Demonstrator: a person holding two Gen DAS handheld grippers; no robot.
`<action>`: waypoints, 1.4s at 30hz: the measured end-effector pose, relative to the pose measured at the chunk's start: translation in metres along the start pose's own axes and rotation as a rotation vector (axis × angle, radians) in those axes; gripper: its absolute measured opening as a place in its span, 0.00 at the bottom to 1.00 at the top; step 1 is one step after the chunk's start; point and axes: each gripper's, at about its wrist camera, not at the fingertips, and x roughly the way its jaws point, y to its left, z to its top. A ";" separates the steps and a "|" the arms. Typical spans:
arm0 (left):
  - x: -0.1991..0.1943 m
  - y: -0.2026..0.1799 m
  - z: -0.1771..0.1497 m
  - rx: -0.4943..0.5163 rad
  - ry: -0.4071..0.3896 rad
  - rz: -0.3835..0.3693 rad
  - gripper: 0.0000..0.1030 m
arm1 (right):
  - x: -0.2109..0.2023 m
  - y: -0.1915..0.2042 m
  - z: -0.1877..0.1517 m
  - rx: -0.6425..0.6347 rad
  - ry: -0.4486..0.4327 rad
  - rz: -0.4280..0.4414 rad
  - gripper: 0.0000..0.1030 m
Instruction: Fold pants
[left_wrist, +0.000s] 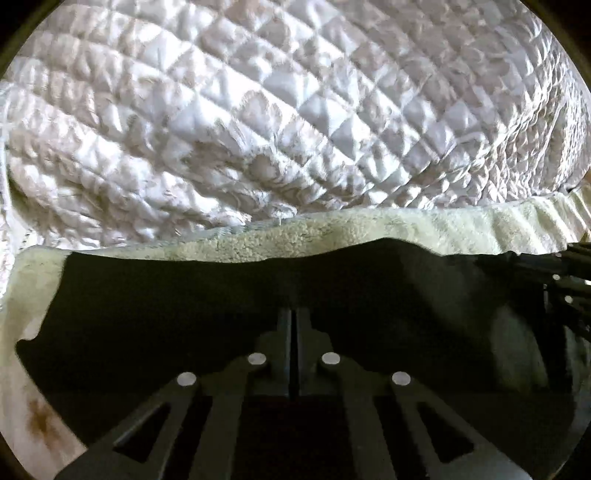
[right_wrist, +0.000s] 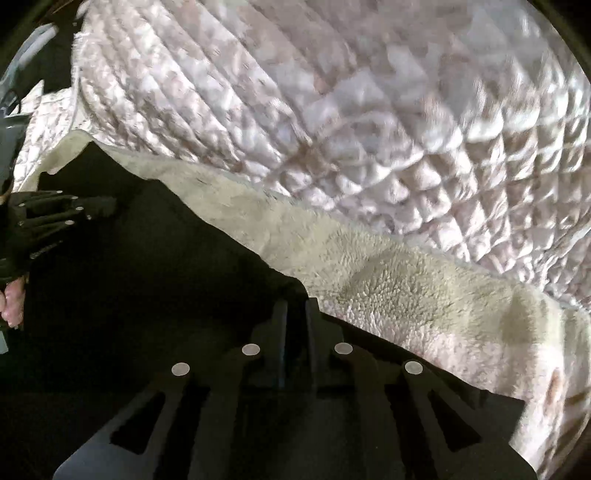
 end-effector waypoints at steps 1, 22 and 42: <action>-0.008 0.002 0.000 -0.009 -0.009 -0.004 0.02 | -0.015 0.002 0.000 0.001 -0.023 0.007 0.08; -0.213 0.018 -0.176 -0.183 -0.069 -0.155 0.01 | -0.186 0.071 -0.205 0.307 -0.049 0.172 0.00; -0.047 0.032 -0.042 -0.177 0.068 0.069 0.62 | -0.072 -0.012 -0.025 0.517 0.019 -0.047 0.68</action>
